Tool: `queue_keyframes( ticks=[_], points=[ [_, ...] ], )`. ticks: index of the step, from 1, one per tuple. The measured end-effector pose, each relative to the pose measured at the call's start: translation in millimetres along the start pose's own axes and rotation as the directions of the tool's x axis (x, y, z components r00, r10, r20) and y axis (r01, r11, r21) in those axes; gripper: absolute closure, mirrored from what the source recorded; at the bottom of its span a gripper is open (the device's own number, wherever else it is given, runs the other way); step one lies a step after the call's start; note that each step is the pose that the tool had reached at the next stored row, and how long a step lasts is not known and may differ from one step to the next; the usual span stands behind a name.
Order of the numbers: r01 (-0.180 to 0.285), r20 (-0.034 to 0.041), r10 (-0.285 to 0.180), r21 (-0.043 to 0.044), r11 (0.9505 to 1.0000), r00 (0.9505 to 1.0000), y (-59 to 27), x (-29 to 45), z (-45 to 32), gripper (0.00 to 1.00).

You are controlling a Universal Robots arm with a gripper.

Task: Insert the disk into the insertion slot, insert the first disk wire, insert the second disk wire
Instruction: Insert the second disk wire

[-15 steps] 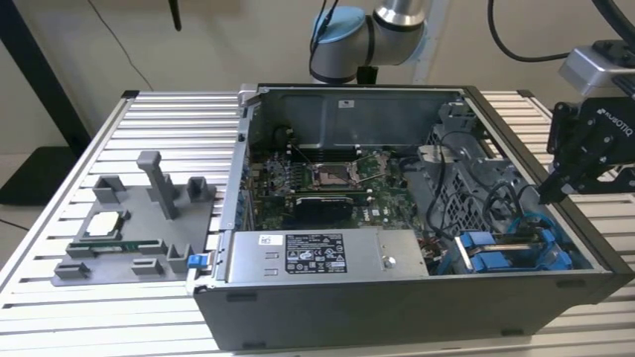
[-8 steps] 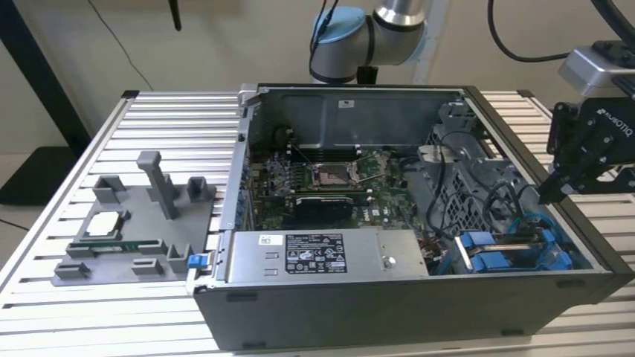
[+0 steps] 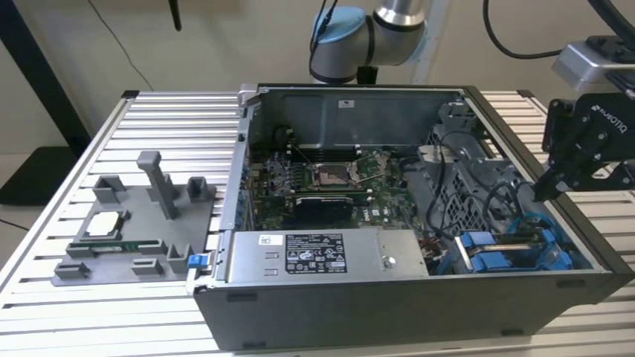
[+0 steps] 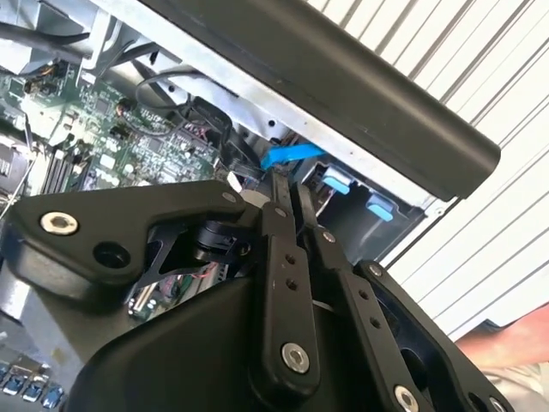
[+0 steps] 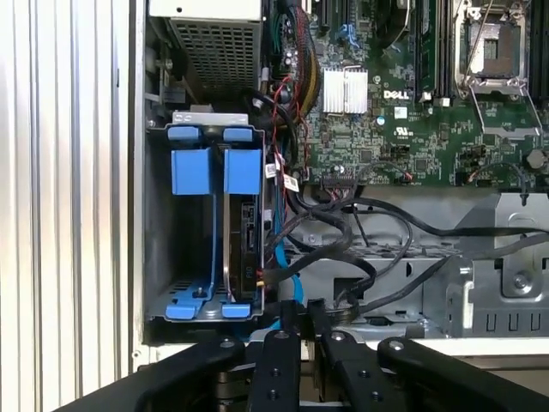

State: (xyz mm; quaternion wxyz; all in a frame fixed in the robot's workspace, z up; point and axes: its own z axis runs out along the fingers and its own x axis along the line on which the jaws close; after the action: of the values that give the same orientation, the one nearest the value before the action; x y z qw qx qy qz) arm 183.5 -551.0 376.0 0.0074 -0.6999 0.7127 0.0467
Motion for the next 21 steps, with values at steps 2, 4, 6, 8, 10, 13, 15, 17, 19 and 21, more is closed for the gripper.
queue_keyframes(
  ticks=[2, 4, 6, 8, 10, 13, 15, 17, 19, 21],
  points=[
    [0.000, 0.0012, 0.000, 0.0000, 1.0000, 1.0000, 5.3, -0.1, -2.3, 1.00],
    [0.000, 0.0022, 0.000, 0.0000, 1.0000, 1.0000, 10.6, -0.2, -4.5, 1.00],
    [0.000, 0.0026, 0.000, 0.0000, 1.0000, 1.0000, 15.6, -0.2, -6.2, 1.00],
    [0.000, 0.0029, 0.000, 0.0000, 1.0000, 1.0000, 20.5, -0.2, -7.5, 1.00],
    [0.000, 0.0029, 0.000, 0.0000, 1.0000, 1.0000, 25.4, -0.2, -8.3, 1.00],
    [-0.001, 0.0029, 0.001, 0.0001, 1.0000, 1.0000, 32.5, -0.1, -8.5, 1.00],
    [-0.001, 0.0029, 0.001, 0.0001, 1.0000, 1.0000, 37.0, 0.0, -8.3, 1.00],
    [-0.001, 0.0030, 0.001, 0.0001, 1.0000, 1.0000, 41.5, 0.1, -8.0, 1.00],
    [-0.001, 0.0030, 0.001, 0.0002, 1.0000, 1.0000, 45.4, 0.2, -7.8, 1.00],
    [-0.001, 0.0030, 0.001, 0.0005, 1.0000, 1.0000, 48.6, 0.3, -7.4, 1.00]
  ],
)
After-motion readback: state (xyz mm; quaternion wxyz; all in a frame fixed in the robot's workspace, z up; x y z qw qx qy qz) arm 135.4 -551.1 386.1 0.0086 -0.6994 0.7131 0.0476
